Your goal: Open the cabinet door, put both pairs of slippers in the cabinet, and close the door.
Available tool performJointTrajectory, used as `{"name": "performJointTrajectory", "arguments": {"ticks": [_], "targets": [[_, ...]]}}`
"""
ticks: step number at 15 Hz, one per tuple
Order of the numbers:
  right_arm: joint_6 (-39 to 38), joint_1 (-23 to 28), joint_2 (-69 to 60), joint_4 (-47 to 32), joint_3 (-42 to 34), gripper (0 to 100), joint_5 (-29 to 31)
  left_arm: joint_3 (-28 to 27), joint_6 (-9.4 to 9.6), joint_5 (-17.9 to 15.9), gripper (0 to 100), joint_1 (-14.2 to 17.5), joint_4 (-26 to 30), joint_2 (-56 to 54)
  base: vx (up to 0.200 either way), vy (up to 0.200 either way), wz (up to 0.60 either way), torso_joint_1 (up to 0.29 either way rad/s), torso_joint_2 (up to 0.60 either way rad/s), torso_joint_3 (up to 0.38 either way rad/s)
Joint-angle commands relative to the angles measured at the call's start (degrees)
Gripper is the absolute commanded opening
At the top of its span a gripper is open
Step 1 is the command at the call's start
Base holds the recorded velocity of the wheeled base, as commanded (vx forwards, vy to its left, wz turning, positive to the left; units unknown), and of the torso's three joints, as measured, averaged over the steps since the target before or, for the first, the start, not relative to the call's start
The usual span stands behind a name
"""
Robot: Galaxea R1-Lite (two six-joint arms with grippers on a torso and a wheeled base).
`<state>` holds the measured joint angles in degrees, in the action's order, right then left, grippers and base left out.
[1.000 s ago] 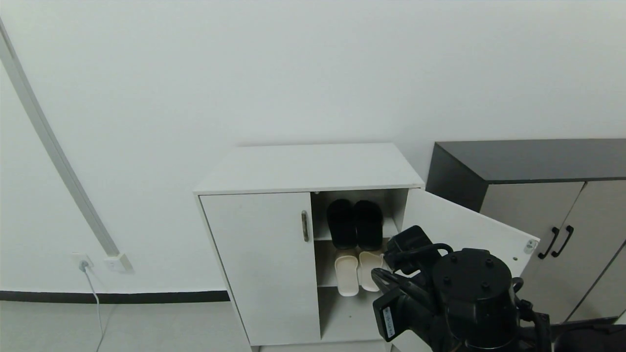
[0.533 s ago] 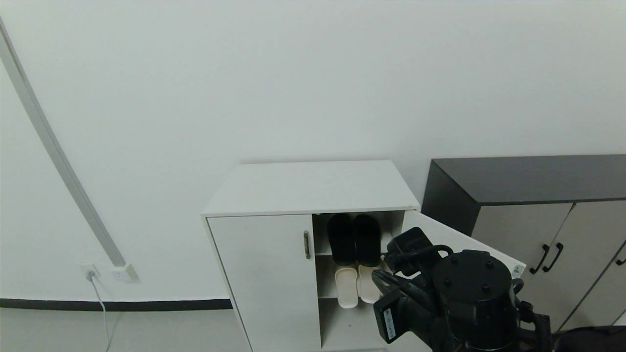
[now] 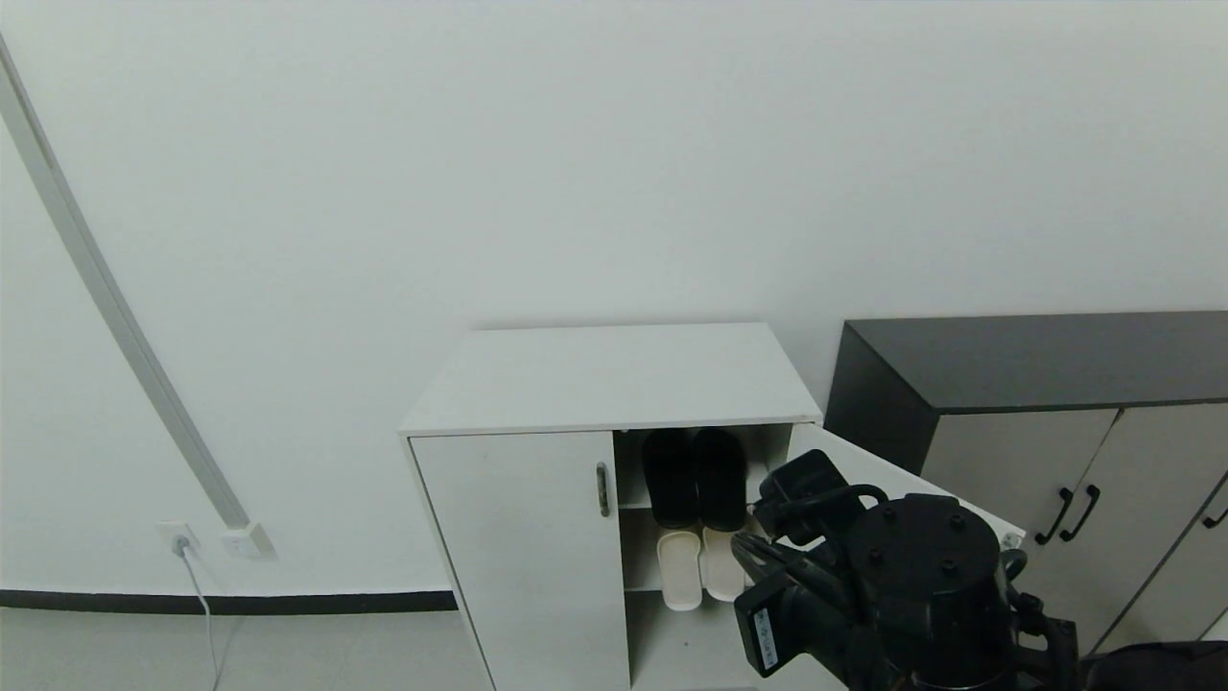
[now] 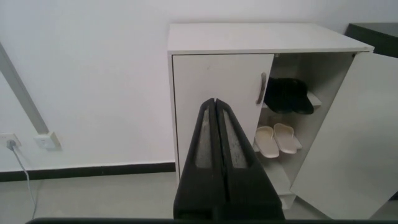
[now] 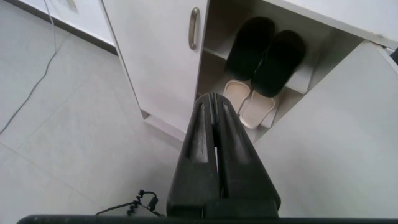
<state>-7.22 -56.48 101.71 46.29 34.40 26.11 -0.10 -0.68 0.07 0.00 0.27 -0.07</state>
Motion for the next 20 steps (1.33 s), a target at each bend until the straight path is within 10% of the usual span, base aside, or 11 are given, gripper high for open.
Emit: {"name": "performJointTrajectory", "arguments": {"ticks": [1,20], "targets": [[0.0,0.0,0.2,0.0,-0.1,0,0.0,0.0,-0.02,0.0,0,0.0,0.0,0.1,0.000,0.000,0.00,0.000,0.00,0.000],[0.4,0.7,0.2,0.0,-0.3,0,-0.2,0.0,-0.02,0.0,0,0.0,0.0,0.1,0.000,0.000,-0.22,0.000,0.00,0.000]]}}
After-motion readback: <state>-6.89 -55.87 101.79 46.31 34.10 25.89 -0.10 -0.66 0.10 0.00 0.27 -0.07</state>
